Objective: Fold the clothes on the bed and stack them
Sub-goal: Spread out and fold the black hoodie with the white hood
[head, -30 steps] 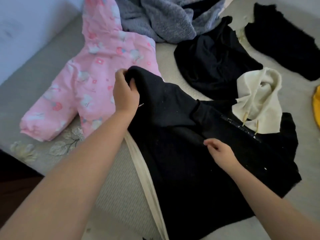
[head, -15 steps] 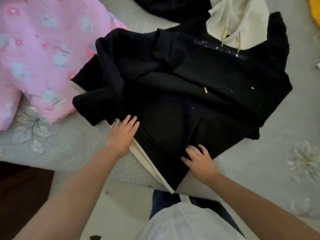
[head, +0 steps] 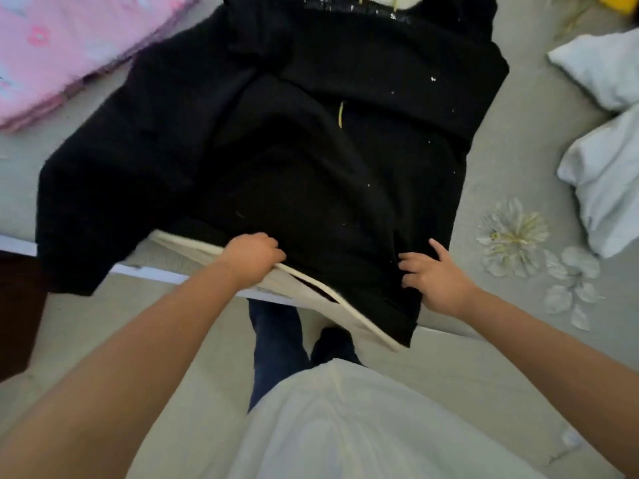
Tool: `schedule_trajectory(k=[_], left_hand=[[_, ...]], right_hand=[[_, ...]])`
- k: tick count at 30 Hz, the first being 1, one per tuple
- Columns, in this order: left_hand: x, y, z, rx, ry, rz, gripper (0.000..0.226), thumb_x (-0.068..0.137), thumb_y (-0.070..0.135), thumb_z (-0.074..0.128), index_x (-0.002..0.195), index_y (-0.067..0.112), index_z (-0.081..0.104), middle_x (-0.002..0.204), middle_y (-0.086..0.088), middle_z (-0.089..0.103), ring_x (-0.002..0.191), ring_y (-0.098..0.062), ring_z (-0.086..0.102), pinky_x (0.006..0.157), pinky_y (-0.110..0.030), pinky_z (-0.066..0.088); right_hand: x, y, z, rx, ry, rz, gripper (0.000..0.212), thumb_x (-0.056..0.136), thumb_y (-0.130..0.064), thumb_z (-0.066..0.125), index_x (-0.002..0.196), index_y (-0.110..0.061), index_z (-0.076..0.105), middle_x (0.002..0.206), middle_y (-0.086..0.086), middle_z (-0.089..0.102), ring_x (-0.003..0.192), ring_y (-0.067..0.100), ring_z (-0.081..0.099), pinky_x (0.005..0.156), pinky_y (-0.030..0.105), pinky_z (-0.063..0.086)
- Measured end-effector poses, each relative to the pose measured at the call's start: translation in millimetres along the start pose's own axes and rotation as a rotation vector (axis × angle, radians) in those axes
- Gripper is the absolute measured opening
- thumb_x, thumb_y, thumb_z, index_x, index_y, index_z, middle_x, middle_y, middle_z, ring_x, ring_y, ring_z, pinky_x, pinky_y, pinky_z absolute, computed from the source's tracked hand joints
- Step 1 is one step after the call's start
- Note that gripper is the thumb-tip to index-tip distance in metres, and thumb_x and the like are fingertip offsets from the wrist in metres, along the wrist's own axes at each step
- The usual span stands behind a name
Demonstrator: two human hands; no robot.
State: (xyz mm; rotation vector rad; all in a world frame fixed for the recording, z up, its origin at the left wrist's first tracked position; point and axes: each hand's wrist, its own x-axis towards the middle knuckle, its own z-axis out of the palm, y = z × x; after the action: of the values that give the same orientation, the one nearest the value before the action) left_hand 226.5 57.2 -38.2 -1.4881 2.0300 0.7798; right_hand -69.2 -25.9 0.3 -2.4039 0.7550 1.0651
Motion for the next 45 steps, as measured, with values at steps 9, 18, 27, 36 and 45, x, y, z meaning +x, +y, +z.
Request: schedule_trajectory(k=[9, 18, 27, 36, 45], left_hand=[[-1, 134, 43, -0.557, -0.048, 0.004, 0.042, 0.094, 0.031, 0.045, 0.134, 0.018, 0.043, 0.133, -0.002, 0.048, 0.122, -0.017, 0.043, 0.1, -0.029, 0.036], [-38, 46, 32, -0.672, 0.597, -0.728, 0.042, 0.089, 0.012, 0.054, 0.129, 0.001, 0.046, 0.125, -0.02, 0.051, 0.116, -0.035, 0.043, 0.092, -0.043, 0.039], [-57, -44, 69, -0.591, 0.551, -0.765, 0.03, 0.079, 0.009, 0.069, 0.103, -0.008, 0.064, 0.105, -0.031, 0.058, 0.096, -0.047, 0.053, 0.067, -0.051, 0.049], [-95, -168, 44, -0.921, 0.898, -0.816, 0.018, 0.092, 0.009, 0.05, 0.09, -0.005, 0.06, 0.082, -0.021, 0.061, 0.073, -0.03, 0.053, 0.062, -0.033, 0.034], [-92, -323, -8, -1.023, 1.025, -1.036, 0.027, 0.091, 0.015, 0.05, 0.109, -0.005, 0.052, 0.106, -0.024, 0.058, 0.101, -0.038, 0.052, 0.083, -0.043, 0.037]], right_hand=[[-55, 56, 49, -0.124, -0.155, 0.258, 0.036, 0.089, -0.019, 0.044, 0.124, -0.023, 0.054, 0.153, -0.003, 0.015, 0.143, 0.022, 0.003, 0.112, 0.053, 0.002], [-8, -18, 27, 0.213, 0.403, 0.305, 0.031, 0.086, -0.01, 0.047, 0.113, -0.001, 0.06, 0.139, 0.016, 0.039, 0.128, 0.03, 0.034, 0.098, 0.039, 0.034], [87, -81, -57, 0.111, 0.398, 0.127, 0.036, 0.092, -0.016, 0.045, 0.126, -0.01, 0.052, 0.146, 0.007, 0.031, 0.137, 0.023, 0.02, 0.109, 0.037, 0.022], [193, -159, -177, 0.083, 0.362, 0.223, 0.064, 0.09, -0.029, 0.052, 0.144, -0.015, 0.021, 0.141, 0.009, 0.037, 0.124, 0.027, 0.041, 0.095, 0.037, 0.039], [291, -193, -291, 0.189, 0.527, 0.095, 0.063, 0.089, -0.008, 0.048, 0.145, -0.008, 0.017, 0.154, 0.012, 0.012, 0.142, 0.029, 0.01, 0.11, 0.04, 0.023]])
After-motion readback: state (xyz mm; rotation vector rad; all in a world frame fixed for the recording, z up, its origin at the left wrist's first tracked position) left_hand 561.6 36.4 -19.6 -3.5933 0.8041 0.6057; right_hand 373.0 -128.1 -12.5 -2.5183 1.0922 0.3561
